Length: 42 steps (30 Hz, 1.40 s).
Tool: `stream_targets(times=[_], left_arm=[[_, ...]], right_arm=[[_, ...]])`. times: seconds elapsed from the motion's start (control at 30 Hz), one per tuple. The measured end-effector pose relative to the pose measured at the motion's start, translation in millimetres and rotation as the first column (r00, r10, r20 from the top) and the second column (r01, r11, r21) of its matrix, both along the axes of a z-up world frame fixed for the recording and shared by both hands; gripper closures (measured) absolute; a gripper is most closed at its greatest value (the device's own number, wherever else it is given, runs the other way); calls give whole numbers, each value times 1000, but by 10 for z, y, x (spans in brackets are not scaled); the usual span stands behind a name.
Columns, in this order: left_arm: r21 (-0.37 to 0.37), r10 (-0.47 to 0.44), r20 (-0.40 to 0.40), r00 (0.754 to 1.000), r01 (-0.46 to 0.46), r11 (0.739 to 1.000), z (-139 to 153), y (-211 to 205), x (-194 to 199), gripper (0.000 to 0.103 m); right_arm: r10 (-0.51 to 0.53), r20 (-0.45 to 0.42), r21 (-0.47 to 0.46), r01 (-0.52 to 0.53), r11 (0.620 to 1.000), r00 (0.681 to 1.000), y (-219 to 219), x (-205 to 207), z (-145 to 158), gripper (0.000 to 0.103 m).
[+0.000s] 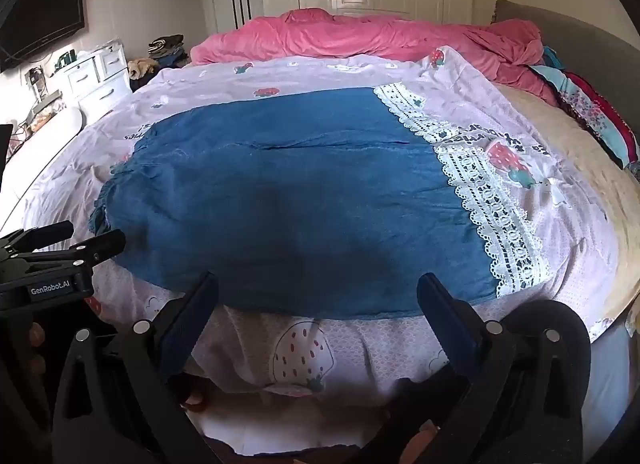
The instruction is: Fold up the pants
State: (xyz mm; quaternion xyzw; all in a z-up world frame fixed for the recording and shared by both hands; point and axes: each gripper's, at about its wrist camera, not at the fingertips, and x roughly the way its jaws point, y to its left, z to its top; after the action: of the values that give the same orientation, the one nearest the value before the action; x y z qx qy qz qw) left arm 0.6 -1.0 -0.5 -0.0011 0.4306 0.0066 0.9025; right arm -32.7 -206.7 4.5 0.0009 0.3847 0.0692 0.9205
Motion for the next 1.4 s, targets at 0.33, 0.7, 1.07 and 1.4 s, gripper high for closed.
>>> stream_targets(times=[0.33, 0.7, 1.07, 1.4], left_arm=[[0, -18, 3, 1000, 18, 1000, 5, -69, 69, 9], [-16, -6, 4, 1000, 6, 1000, 10, 9, -32, 9], [-22, -11, 6, 1000, 11, 1000, 24, 13, -32, 9], [-26, -13, 12, 1000, 13, 1000, 32, 1, -30, 9]], right_arm=[[-4, -2, 7, 4, 1000, 1000, 1, -30, 14, 4], [-15, 14, 2, 15, 1000, 1000, -14, -35, 54, 4], [-17, 13, 0, 17, 1000, 1000, -20, -39, 65, 4], [-17, 15, -4, 17, 1000, 1000, -16, -40, 64, 4]])
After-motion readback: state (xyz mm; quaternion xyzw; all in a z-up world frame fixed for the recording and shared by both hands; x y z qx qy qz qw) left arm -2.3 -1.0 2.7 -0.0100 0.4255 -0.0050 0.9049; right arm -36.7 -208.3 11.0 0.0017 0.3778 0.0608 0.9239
